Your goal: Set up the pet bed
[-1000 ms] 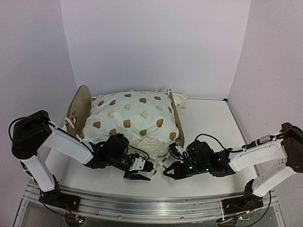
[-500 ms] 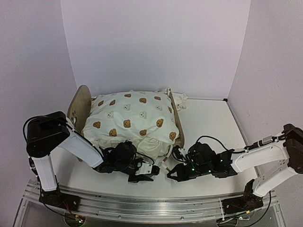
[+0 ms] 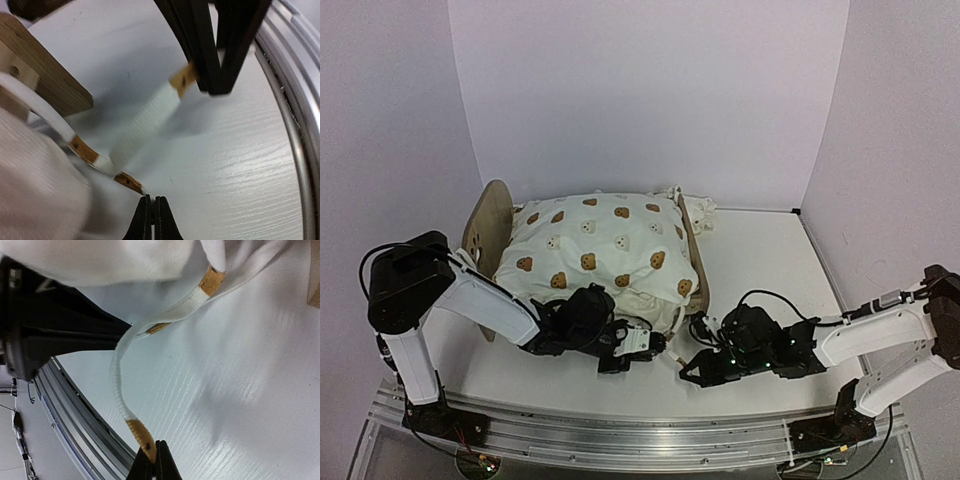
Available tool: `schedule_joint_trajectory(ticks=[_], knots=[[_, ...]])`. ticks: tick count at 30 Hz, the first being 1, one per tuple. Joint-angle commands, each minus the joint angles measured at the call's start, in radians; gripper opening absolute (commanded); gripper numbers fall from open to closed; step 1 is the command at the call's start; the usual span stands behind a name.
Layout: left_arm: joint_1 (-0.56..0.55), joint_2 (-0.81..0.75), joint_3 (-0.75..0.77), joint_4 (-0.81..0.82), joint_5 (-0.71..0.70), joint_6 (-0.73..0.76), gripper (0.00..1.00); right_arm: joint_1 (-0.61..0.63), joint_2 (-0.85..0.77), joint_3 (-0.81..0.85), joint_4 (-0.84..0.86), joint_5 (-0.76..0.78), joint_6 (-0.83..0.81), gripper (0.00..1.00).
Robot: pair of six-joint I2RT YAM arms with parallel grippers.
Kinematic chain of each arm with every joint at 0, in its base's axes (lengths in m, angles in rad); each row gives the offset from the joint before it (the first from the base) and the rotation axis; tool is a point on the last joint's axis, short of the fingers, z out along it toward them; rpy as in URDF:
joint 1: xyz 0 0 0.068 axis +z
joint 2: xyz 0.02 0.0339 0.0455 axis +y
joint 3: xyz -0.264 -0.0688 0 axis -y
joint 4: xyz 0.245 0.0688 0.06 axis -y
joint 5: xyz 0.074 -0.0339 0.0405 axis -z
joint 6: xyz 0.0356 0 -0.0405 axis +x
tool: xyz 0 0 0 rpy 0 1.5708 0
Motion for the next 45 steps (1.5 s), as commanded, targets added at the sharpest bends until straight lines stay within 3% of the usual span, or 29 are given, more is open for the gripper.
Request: schedule_joint_trajectory(ticks=[1, 7, 19, 26, 35, 41, 45], knots=[[0.006, -0.162, 0.129, -0.122, 0.154, -0.096, 0.00, 0.001, 0.012, 0.003, -0.004, 0.010, -0.027, 0.00], [0.005, -0.240, 0.166, -0.130, 0.297, -0.163, 0.00, 0.002, 0.006, 0.019, -0.018, 0.016, -0.037, 0.00], [0.017, -0.253, 0.238, -0.120, 0.310, -0.248, 0.00, 0.009, -0.156, 0.007, -0.156, 0.109, -0.008, 0.00], [0.015, -0.239, 0.148, -0.096, 0.327, -0.247, 0.00, 0.009, -0.330, 0.149, -0.417, 0.226, -0.066, 0.00], [-0.010, -0.075, 0.055, 0.148, 0.319, -0.230, 0.00, 0.009, -0.253, 0.305, -0.532, 0.161, -0.093, 0.00], [-0.012, -0.079, 0.027, 0.156, 0.338, -0.177, 0.00, 0.009, -0.222, 0.321, -0.549, 0.151, -0.089, 0.00], [-0.012, -0.106, 0.028, 0.177, 0.348, -0.232, 0.00, 0.008, -0.201, 0.313, -0.544, 0.151, -0.073, 0.00]])
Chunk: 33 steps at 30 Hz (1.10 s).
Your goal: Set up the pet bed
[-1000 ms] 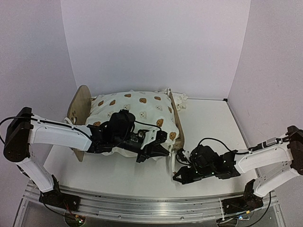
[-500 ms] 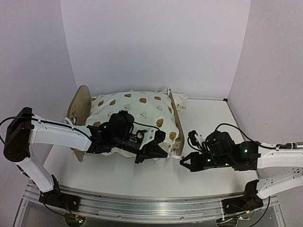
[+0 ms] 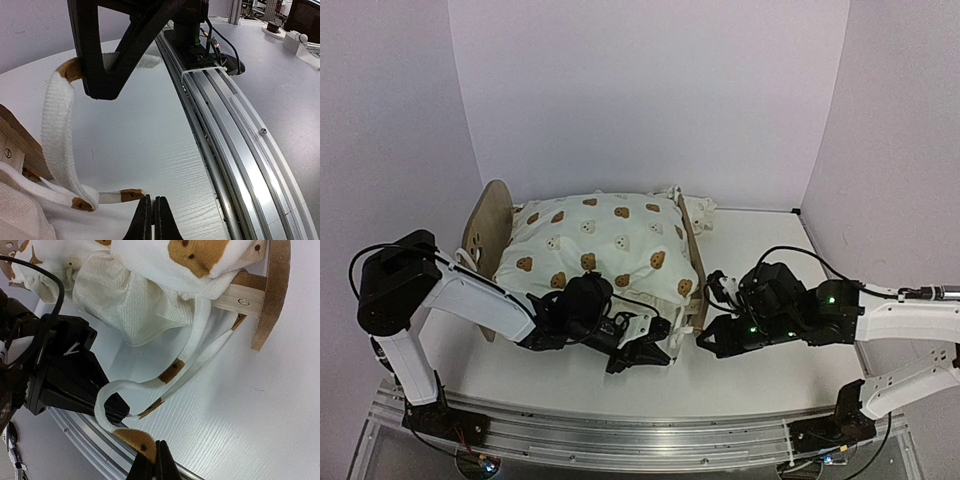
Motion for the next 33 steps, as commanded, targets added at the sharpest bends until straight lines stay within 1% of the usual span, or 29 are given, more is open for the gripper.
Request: schedule_joint_trajectory(ticks=[1, 5, 9, 11, 13, 14, 16, 18, 21, 24, 28, 30, 33], knots=[[-0.004, -0.054, 0.008, 0.085, 0.037, -0.049, 0.00, 0.005, 0.035, 0.031, -0.009, -0.023, 0.010, 0.00], [-0.002, -0.088, 0.071, 0.052, 0.027, -0.112, 0.00, 0.005, 0.064, 0.028, -0.023, -0.050, 0.001, 0.00], [0.015, -0.143, 0.087, 0.023, 0.023, -0.135, 0.00, 0.006, 0.019, -0.098, -0.012, -0.038, 0.042, 0.00], [0.019, -0.158, 0.100, 0.029, 0.014, -0.155, 0.00, 0.006, 0.001, -0.188, 0.089, -0.041, 0.068, 0.00], [0.019, -0.159, 0.118, 0.048, 0.009, -0.182, 0.00, 0.005, -0.001, -0.254, 0.279, -0.041, 0.082, 0.00], [0.019, -0.156, 0.124, 0.061, 0.010, -0.191, 0.00, 0.006, 0.010, -0.274, 0.371, -0.034, 0.077, 0.00], [0.019, -0.149, 0.139, 0.073, 0.012, -0.208, 0.00, 0.006, 0.050, -0.287, 0.489, 0.000, 0.051, 0.00], [0.019, -0.144, 0.146, 0.076, 0.017, -0.208, 0.00, 0.007, 0.092, -0.269, 0.535, 0.036, 0.008, 0.00], [0.019, -0.140, 0.153, 0.074, 0.021, -0.206, 0.00, 0.007, 0.151, -0.258, 0.657, 0.098, -0.030, 0.00], [0.019, -0.143, 0.158, 0.069, 0.021, -0.203, 0.00, 0.007, 0.188, -0.252, 0.722, 0.208, -0.044, 0.00], [0.019, -0.146, 0.164, 0.064, 0.018, -0.203, 0.00, 0.007, 0.218, -0.270, 0.881, 0.333, -0.077, 0.00], [0.019, -0.146, 0.166, 0.059, 0.017, -0.203, 0.00, 0.006, 0.228, -0.260, 0.922, 0.347, -0.109, 0.00], [0.019, -0.146, 0.165, 0.047, 0.010, -0.202, 0.00, 0.007, 0.229, -0.240, 0.931, 0.336, -0.137, 0.00]])
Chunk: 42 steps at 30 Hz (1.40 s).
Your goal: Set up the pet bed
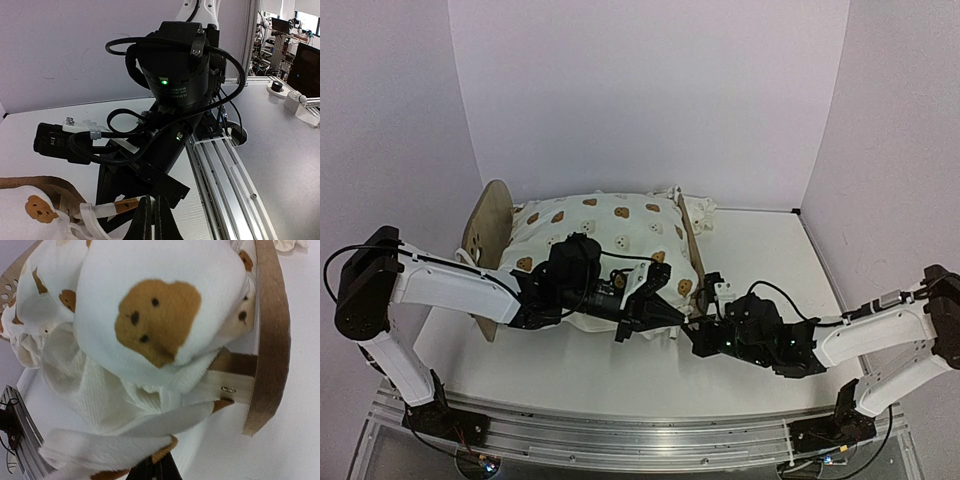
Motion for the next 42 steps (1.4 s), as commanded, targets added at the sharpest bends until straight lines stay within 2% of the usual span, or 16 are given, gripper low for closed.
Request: schedule_joint_trajectory(ticks=[1, 6, 14, 18, 24, 26, 29, 33, 37, 39, 42], knots=[[0.001, -0.016, 0.058, 0.011, -0.008, -0.007, 0.00, 0.005, 0.009, 0.047, 0.138, 0.063, -0.064, 0.00], [0.001, -0.014, 0.060, 0.030, 0.009, -0.020, 0.00, 0.004, 0.051, 0.054, 0.191, 0.065, -0.062, 0.00], [0.002, -0.024, 0.067, 0.019, 0.037, -0.042, 0.00, 0.002, 0.162, 0.044, 0.439, 0.032, -0.071, 0.01], [0.001, -0.032, 0.064, 0.002, 0.052, -0.061, 0.00, -0.005, 0.210, 0.063, 0.510, 0.015, -0.099, 0.03], [0.019, -0.034, 0.066, -0.066, 0.030, -0.051, 0.01, -0.051, 0.332, 0.058, 0.671, -0.044, -0.026, 0.04], [0.033, -0.037, 0.067, -0.097, 0.028, -0.041, 0.06, -0.057, 0.380, 0.064, 0.754, -0.065, -0.024, 0.04], [0.052, -0.058, 0.063, -0.169, 0.037, 0.006, 0.24, -0.057, 0.418, 0.085, 0.804, -0.087, -0.039, 0.04], [0.081, -0.113, 0.051, -0.276, 0.052, 0.099, 0.42, -0.061, 0.434, 0.086, 0.815, -0.088, -0.038, 0.04], [0.104, -0.186, 0.019, -0.363, 0.056, 0.234, 0.50, -0.070, 0.435, 0.084, 0.816, -0.099, -0.038, 0.04], [0.119, -0.216, 0.002, -0.387, 0.048, 0.273, 0.48, -0.074, 0.438, 0.087, 0.816, -0.114, -0.038, 0.04], [0.164, -0.223, -0.003, -0.401, 0.019, 0.256, 0.34, -0.075, 0.434, 0.077, 0.817, -0.137, -0.035, 0.04]])
